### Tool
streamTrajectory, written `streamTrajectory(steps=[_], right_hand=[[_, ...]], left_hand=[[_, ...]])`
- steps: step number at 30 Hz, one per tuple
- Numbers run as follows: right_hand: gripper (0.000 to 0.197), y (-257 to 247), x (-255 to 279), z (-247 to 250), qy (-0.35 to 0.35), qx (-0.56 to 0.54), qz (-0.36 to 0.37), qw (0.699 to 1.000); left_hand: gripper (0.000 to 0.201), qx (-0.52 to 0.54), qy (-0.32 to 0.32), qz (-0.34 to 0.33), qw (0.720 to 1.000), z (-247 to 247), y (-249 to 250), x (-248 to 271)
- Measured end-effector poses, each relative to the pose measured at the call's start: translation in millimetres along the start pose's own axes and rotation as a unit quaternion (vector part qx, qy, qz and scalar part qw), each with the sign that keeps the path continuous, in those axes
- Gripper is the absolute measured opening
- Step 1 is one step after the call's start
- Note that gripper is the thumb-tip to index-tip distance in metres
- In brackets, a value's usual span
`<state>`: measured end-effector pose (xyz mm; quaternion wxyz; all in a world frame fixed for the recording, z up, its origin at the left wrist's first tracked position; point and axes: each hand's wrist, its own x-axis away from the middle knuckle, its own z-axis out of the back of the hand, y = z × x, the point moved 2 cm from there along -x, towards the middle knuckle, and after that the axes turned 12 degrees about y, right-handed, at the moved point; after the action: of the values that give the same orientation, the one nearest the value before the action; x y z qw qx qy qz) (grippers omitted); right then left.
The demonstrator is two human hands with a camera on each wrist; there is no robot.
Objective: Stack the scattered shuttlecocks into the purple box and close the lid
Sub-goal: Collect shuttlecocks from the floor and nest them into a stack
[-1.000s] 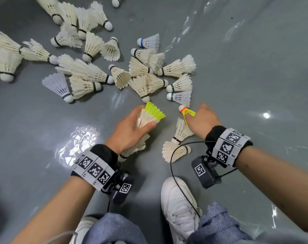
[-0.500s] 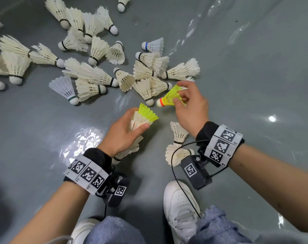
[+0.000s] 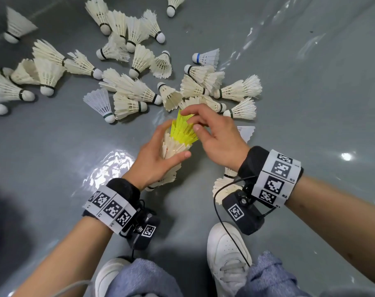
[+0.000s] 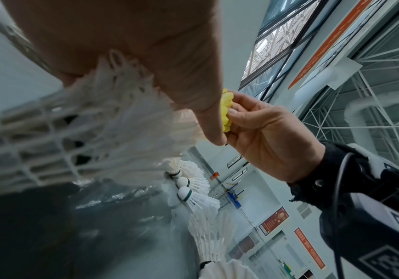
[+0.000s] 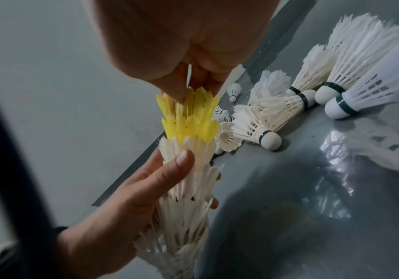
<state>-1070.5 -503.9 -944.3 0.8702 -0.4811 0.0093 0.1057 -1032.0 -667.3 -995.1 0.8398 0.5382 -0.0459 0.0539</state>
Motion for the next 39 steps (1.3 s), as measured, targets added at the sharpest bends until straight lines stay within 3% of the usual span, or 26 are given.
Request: streamTrajectory(steps=[3,7,9,13,16,19,21,24,27,29,32,35,39], right_hand=[[0.036,7.4,3.4,2.9,0.001,-0.009,-0.005,1.000],[0.030,23.9,12.0,18.7,0.111,0.017,-0.021,0.993],[0.027,37.6,16.9,31.0,0.131,0.055,-0.044,0.989],[0.022,60.6,24.9,52.2,0.038,0.178,-0.135,0.974],[0.028,71.4,35.1,51.7,-0.078,0.275,-0.185,0.940],[0.036,76.2,42.7,45.9,-0.138,0.306,-0.214,0.917],[0.019,75.3,42.5,44.2,-0.146,0.330,-0.207,0.909],[0.008,71.5,34.9,48.1,-0.079,0.310,-0.229,0.919],[0.013,64.7,21.5,60.2,0.075,0.246,-0.238,0.937],[0.018,52.0,12.9,68.2,0.174,0.184,-0.203,0.946],[0.018,33.0,3.2,68.8,0.249,0.116,-0.146,0.950],[0.017,30.6,-4.4,59.2,0.246,0.095,-0.127,0.956],[0.012,31.2,-6.6,42.3,0.162,0.046,-0.123,0.978]], left_hand=[[0.050,-0.015,-0.015,-0.008,1.000,-8.3,-1.4,-1.4],[0.045,-0.024,-0.007,-0.020,0.999,-15.1,-2.0,-3.3],[0.043,-0.027,-0.007,-0.021,0.999,-17.3,-2.3,-2.8],[0.039,-0.027,-0.017,-0.022,0.999,-22.7,-1.5,-2.1],[0.038,-0.031,-0.027,-0.020,0.999,-27.6,3.0,-2.3],[0.039,-0.037,-0.036,-0.024,0.998,-31.2,5.8,-1.7],[0.039,-0.042,-0.041,-0.026,0.998,-31.3,5.2,-0.7],[0.040,-0.042,-0.036,-0.022,0.998,-27.7,1.6,0.4],[0.040,-0.046,-0.019,-0.016,0.999,-20.7,-2.8,0.2],[0.041,-0.048,-0.011,-0.011,0.999,-17.0,-5.0,-0.1],[0.043,-0.045,-0.009,-0.010,0.999,-14.3,-5.5,0.5],[0.041,-0.041,-0.009,-0.017,0.999,-12.1,-3.1,2.2],[0.046,-0.030,-0.016,-0.016,0.999,-8.1,-1.6,3.7]])
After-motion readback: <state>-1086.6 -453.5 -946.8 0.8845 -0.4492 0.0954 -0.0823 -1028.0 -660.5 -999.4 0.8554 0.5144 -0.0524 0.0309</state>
